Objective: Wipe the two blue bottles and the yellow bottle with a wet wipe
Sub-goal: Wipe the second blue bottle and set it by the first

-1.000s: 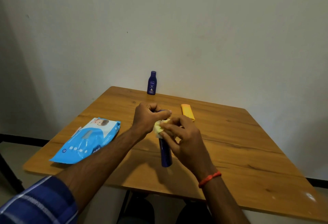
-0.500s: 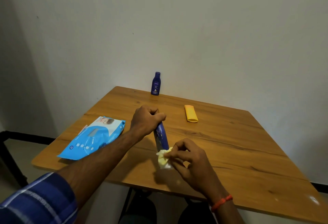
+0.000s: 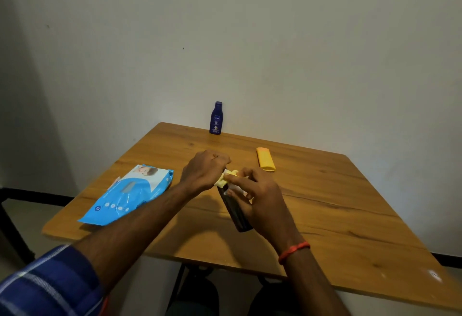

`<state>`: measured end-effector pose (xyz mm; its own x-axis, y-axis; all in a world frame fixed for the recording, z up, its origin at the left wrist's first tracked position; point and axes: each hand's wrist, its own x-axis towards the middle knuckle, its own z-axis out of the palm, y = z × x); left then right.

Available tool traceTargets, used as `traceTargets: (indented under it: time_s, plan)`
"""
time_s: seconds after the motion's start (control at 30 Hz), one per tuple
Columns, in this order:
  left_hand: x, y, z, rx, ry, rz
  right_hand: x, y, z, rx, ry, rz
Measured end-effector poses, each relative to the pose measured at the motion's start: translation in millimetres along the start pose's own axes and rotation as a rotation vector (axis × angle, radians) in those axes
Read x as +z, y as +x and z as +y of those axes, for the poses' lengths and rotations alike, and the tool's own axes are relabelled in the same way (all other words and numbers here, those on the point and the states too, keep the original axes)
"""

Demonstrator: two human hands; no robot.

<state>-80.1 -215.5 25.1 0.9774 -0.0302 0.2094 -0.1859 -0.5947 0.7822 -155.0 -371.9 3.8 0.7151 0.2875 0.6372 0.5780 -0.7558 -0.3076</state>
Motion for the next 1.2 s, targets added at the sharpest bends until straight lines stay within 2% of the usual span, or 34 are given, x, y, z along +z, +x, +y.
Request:
traceTargets:
  time_s: [0.2, 0.3, 0.4, 0.47, 0.6, 0.83, 0.97, 1.07, 1.2]
  plan:
    - [-1.3, 1.3, -10.9, -0.056, 0.130, -0.033, -1.2, -50.1, 19.4, -0.028, -0.102, -0.206]
    - [0.1, 0.6, -13.6, -0.054, 0.159, -0.053, -2.9, -66.8, 26.8, 0.005, -0.056, -0.215]
    - [2.8, 2.8, -16.6, -0.026, 0.284, -0.141, -7.5, -70.3, 31.6, 0.032, -0.019, -0.222]
    - [2.6, 4.7, -17.4, -0.011, 0.299, -0.167, -8.7, -66.8, 35.1, 0.039, -0.015, -0.190]
    - [-0.4, 0.7, -10.0, -0.037, 0.137, -0.207, -7.3, -47.2, 39.7, 0.085, 0.050, -0.107]
    - [0.5, -1.7, -2.2, -0.002, 0.162, -0.281, -3.5, 0.9, 22.1, 0.069, 0.121, 0.020]
    - [-2.4, 0.0, 0.7, -0.006, 0.095, -0.306, -5.3, 11.2, 10.2, -0.018, -0.008, -0.051]
    - [-4.2, 3.9, 1.4, -0.036, 0.143, -0.282, -12.3, -5.9, 8.2, -0.122, -0.164, -0.130]
    - [-11.5, 2.9, 0.1, -0.004, 0.210, -0.326, -9.1, -49.5, 19.9, -0.113, -0.221, -0.275]
